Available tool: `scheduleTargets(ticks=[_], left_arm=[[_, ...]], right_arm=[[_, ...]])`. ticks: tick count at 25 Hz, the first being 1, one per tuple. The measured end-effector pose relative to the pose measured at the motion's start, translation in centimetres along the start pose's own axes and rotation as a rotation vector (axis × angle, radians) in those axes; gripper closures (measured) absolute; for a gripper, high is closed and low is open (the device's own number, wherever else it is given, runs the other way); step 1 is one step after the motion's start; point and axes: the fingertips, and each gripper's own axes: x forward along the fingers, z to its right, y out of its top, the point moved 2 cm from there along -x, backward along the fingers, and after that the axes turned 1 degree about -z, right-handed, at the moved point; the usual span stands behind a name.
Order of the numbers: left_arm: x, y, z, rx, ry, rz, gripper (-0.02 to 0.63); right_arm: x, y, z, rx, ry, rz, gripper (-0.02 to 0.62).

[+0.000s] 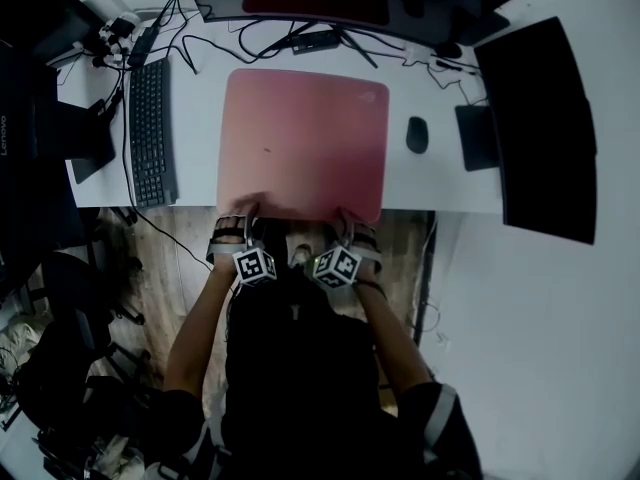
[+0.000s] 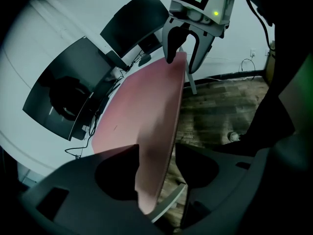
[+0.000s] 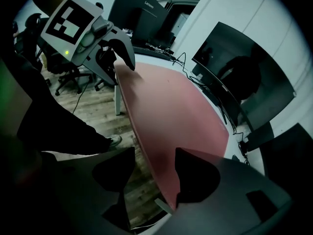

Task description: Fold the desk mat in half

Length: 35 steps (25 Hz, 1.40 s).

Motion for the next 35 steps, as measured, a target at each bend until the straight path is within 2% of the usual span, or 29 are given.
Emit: scheduleTargets(ticks=[3, 7, 12, 15, 18, 21, 28, 35], left_arm=[[0.2, -0.1, -0.7, -0.007, 0.02, -0.006, 0.376], [1.0, -0.7, 0.2, -0.109, -0.033, -0.001, 0.396], [0.8, -0.5, 0.0, -0.106, -0.047, 0.008, 0.411], [0.4, -0.3, -0.2, -0.105, -0.071, 0.013, 0.44], [-0.2, -0.1, 0.0, -0.107, -0.082, 0.024, 0.506], [-0.8, 0.2, -0.5, -0.127, -0.09, 0.028, 0.553], [-1.0, 0.1, -1.0, -0.158, -0.109, 0.027, 0.584], [-2.1, 0.7, -2.7, -0.245, -0.164, 0.019, 0.586]], right_arm=[[0.8, -0.4, -0.1, -0.013, 0.013, -0.025, 0.36], [1.5, -0.5, 0.2, -0.039, 0.0, -0.044, 0.362], [1.0, -0.4, 0.7, -0.022, 0.008, -0.038, 0.383], [0.7, -0.1, 0.8, -0.029, 0.014, -0.037, 0.42], [0.1, 0.3, 0.7, -0.024, 0.013, -0.027, 0.503], [0.0, 0.4, 0.9, -0.014, 0.013, -0.024, 0.543], [-0.4, 0.9, 1.3, -0.014, 0.036, -0.023, 0.568], [-1.8, 2.0, 3.2, 0.014, 0.051, -0.004, 0.572]])
